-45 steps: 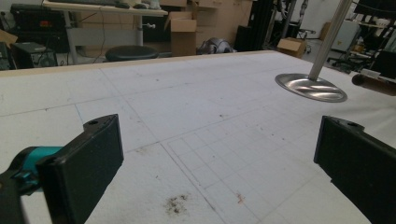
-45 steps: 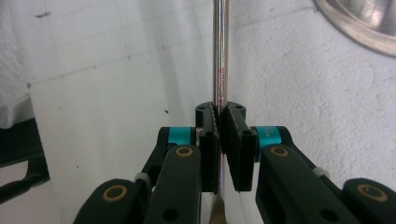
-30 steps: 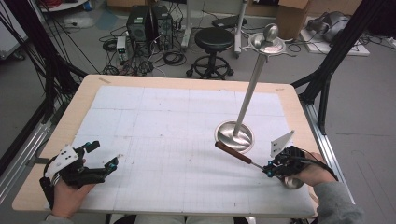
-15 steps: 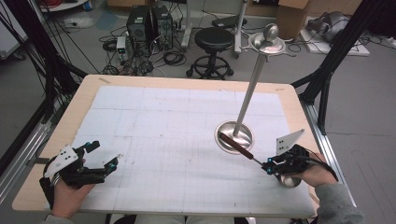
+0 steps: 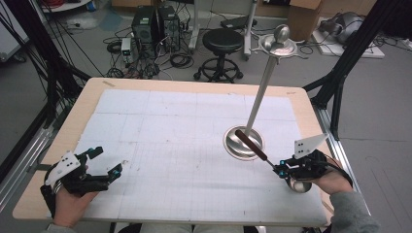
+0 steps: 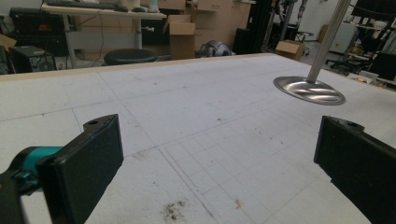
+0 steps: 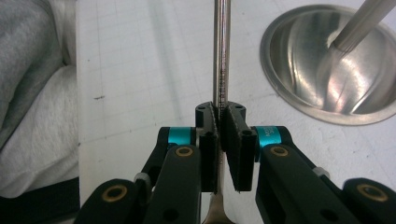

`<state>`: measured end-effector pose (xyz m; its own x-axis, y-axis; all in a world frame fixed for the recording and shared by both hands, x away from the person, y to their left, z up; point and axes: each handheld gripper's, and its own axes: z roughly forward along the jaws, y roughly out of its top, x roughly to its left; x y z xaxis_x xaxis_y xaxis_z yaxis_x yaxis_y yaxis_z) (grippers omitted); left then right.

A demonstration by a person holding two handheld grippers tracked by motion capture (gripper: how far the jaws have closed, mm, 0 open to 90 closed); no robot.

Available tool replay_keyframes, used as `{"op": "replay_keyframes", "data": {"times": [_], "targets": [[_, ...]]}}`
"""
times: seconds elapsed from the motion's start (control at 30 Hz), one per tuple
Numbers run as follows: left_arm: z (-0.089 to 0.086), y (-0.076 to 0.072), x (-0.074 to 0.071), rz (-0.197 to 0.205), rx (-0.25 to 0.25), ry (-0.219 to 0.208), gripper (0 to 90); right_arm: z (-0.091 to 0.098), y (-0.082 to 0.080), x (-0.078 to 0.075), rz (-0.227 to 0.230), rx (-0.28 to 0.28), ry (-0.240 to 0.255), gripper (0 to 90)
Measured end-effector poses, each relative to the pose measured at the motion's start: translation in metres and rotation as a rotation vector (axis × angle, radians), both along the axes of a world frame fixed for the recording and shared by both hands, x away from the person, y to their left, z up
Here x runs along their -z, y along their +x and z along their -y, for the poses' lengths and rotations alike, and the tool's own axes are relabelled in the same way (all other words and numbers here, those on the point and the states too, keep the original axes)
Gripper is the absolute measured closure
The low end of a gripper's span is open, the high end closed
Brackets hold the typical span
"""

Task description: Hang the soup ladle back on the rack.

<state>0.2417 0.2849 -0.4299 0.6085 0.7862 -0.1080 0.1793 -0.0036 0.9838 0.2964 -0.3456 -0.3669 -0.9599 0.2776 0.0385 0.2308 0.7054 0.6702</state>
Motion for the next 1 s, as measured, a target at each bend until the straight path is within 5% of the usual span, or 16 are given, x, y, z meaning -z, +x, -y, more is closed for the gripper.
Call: {"op": "replay_keyframes", "data": {"times": [0.5,1.0], "targets": [[0.001,0.0,-0.001,0.004,0.004,0.006,1.8,0.009,-0.001,-0.01,0.017,0.012,0.138,84.4],[-0.002,-0.002,-0.002,0.007,-0.004,-0.014,1.8,0.016,0.001,-0.017,0.058,0.034,0.197,84.3]]}}
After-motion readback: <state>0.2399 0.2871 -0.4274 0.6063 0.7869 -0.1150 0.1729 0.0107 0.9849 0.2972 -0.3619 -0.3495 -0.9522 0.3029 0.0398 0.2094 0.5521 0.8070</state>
